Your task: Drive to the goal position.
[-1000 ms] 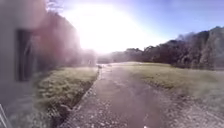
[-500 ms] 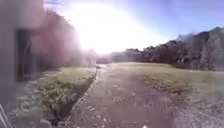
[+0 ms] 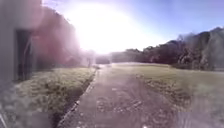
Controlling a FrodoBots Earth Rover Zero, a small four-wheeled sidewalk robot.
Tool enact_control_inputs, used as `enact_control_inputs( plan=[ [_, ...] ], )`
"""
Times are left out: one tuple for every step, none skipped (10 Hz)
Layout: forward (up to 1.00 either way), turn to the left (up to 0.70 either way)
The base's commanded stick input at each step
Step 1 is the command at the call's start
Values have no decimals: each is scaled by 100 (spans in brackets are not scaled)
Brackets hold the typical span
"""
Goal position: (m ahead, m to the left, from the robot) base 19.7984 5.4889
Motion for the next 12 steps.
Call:
enact_control_inputs(
  plan=[
    [70,0],
    [70,0],
    [70,0],
    [70,0],
    [70,0],
    [70,0],
    [70,0],
    [70,0],
    [70,0],
    [70,0],
    [70,0],
    [70,0]
  ],
)
